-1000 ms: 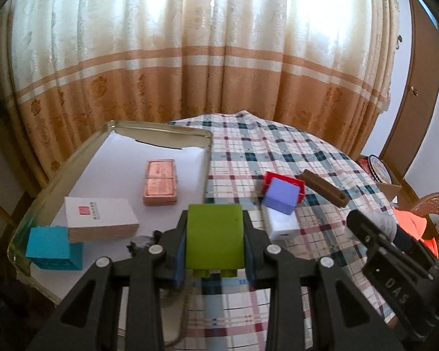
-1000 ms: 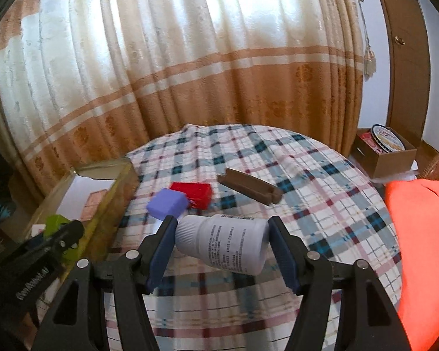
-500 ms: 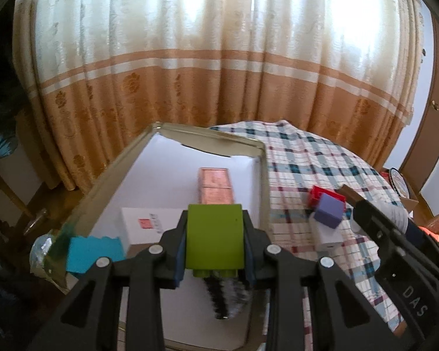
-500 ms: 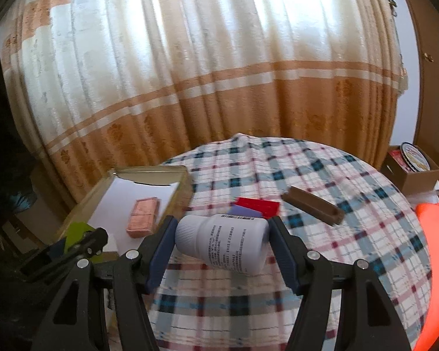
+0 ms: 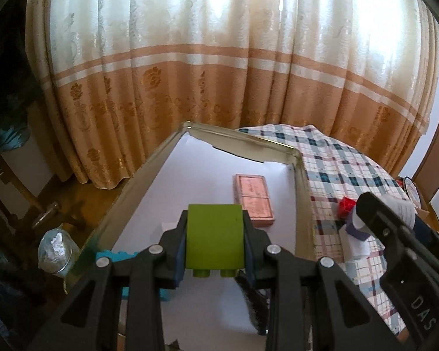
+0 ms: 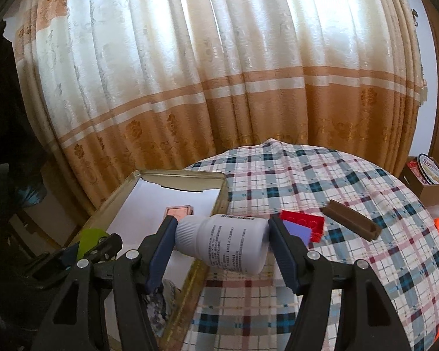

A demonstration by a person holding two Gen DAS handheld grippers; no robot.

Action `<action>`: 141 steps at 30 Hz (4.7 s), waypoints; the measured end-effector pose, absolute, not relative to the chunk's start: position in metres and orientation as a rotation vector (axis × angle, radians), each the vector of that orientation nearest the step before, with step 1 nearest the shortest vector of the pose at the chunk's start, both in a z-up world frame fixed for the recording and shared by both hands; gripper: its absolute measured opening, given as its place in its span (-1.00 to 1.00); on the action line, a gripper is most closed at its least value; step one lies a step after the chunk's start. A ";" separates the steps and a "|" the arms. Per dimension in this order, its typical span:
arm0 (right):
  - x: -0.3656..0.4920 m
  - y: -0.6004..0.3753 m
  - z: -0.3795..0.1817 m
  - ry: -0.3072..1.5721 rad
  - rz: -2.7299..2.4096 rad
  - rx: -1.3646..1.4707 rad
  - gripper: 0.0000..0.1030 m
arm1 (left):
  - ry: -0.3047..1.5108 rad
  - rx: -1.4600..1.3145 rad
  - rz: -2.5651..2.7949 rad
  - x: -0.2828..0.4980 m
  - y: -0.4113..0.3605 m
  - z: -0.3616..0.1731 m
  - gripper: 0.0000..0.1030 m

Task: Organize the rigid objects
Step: 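Carry the green brick and the medicine bottle over the gold tray with both grippers, then open the left gripper to drop the green brick in the tray while the right gripper releases the bottle, then move both grippers back toward the purple cube and red brick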

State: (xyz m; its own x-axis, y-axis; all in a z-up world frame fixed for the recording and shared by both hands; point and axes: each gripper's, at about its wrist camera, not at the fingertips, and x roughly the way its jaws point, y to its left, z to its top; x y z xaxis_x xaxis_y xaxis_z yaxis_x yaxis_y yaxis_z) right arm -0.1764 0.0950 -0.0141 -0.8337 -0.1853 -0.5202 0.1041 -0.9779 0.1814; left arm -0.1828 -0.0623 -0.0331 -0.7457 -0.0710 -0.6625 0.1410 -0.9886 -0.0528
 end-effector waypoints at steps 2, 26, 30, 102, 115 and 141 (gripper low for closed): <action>-0.180 0.092 -0.013 -0.213 -2.859 0.834 0.28 | 0.154 1.070 -2.818 -0.186 -0.066 -0.032 -0.40; -0.233 0.053 -0.020 -0.169 -2.781 0.915 0.28 | 0.115 1.152 -2.683 -0.238 -0.100 -0.031 -0.40; -0.257 0.055 -0.018 -0.189 -2.767 0.958 0.28 | 0.109 1.173 -2.668 -0.245 -0.101 -0.032 -0.40; -0.155 0.196 -0.049 -0.408 -3.166 0.715 0.61 | 0.037 0.884 -2.874 -0.168 0.019 -0.043 0.99; -0.139 0.225 -0.048 -0.393 -3.221 0.722 0.61 | -0.089 0.874 -2.948 -0.156 0.059 -0.046 0.99; -0.123 0.280 -0.047 -0.415 -3.297 0.759 0.61 | -0.053 1.154 -2.984 -0.159 0.095 -0.070 0.99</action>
State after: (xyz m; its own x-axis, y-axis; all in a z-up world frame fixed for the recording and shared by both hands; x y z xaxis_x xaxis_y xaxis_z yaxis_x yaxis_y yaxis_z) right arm -0.1226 0.2796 -0.0466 -0.8671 0.2016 -0.4555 -0.3081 -0.9356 0.1725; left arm -0.1587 0.0947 -0.0697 -0.7384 0.0423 -0.6730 -0.0663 -0.9978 0.0100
